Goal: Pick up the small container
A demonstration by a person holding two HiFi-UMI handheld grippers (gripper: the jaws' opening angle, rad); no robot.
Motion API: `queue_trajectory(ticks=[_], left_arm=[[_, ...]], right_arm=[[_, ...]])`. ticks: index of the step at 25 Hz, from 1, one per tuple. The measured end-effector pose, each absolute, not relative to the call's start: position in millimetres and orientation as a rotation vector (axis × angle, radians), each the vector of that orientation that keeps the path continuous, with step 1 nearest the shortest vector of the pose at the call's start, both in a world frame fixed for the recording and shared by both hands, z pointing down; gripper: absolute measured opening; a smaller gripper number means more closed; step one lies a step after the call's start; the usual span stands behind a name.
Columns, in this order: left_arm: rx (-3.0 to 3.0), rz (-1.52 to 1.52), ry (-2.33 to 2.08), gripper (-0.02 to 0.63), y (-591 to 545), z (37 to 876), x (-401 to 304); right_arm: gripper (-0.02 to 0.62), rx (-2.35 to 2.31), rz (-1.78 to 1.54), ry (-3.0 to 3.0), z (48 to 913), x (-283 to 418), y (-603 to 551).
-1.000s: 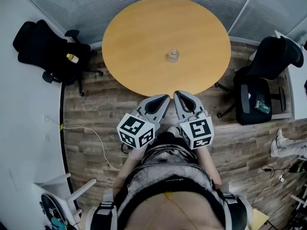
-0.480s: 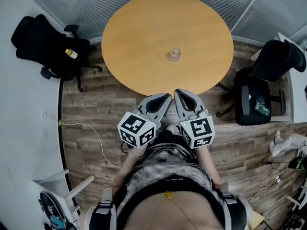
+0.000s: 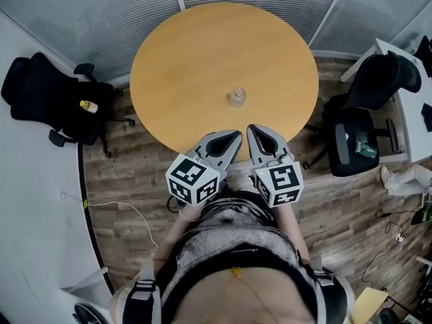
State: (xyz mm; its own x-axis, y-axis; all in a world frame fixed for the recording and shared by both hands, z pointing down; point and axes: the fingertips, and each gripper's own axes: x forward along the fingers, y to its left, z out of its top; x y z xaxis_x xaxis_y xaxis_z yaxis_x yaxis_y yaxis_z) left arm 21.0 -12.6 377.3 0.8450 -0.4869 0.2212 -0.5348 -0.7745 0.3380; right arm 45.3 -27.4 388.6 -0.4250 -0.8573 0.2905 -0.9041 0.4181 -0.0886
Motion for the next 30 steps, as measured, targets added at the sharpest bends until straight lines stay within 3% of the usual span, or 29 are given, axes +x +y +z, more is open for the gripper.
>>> queue_trajectory(ticks=[30], left_arm=[[2.598,0.210,-0.688,0.005,-106,395,6]], right_arm=[[0.020,1.598,0.393,-2.415,407,33,-119]])
